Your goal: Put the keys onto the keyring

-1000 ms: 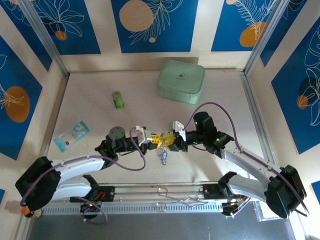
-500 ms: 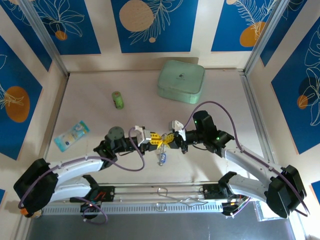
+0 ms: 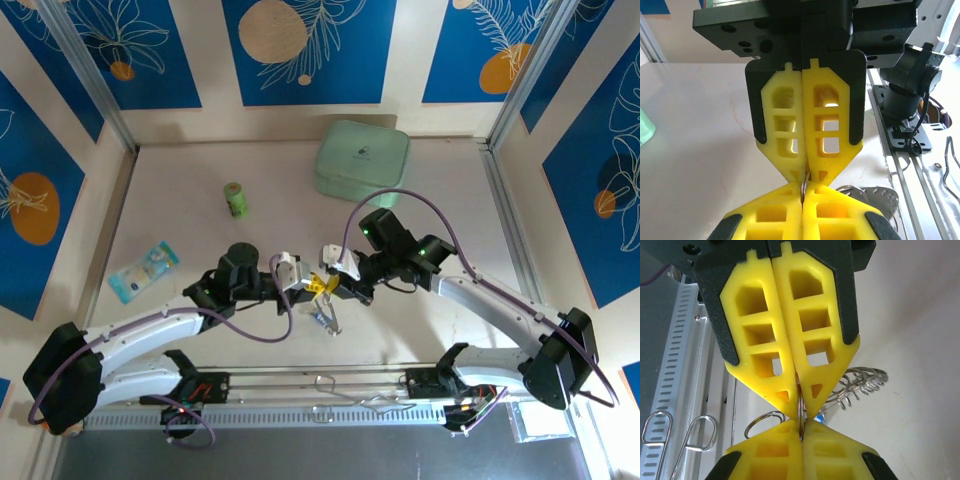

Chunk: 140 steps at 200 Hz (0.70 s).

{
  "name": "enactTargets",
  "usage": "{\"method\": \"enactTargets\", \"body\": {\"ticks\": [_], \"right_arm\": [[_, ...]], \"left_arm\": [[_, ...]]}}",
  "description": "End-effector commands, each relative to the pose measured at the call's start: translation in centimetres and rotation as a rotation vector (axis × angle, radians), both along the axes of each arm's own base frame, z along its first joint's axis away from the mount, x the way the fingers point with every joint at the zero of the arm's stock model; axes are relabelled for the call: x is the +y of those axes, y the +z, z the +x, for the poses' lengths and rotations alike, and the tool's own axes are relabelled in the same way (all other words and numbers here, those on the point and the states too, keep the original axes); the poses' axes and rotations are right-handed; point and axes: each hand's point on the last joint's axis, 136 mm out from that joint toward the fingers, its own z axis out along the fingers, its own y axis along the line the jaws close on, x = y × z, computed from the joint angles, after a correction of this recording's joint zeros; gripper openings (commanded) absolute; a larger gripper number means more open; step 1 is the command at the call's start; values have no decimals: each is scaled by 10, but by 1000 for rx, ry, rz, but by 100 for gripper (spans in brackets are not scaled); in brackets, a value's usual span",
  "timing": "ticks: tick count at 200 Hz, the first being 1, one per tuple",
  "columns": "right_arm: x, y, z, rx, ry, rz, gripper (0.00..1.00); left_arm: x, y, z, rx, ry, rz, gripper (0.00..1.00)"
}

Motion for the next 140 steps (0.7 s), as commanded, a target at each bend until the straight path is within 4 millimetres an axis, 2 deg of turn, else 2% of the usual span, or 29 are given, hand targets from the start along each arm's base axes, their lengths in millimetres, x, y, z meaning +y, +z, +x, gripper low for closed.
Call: {"method": "enactTargets", "body": {"ticks": [1,15,44,82,140], "right_arm": [[0,12,-2,14,-17,90,20],[1,19,-1,19,-32,199,33],[1,20,-3,-10,-24,349,36],[-2,11,2,-5,-51,332,28],[-10,15,6,-34,-69,298,13]], "left_arm": [[-3,18,-6,-41,-35,-51,0],[-3,24,-7,-48,-30,-93,0],[-3,32,-8,-46,-24,-186,0],[-3,34,-8,-43,-22,-206,0],[-2,34,-9,-44,-23,-207,0]]}}
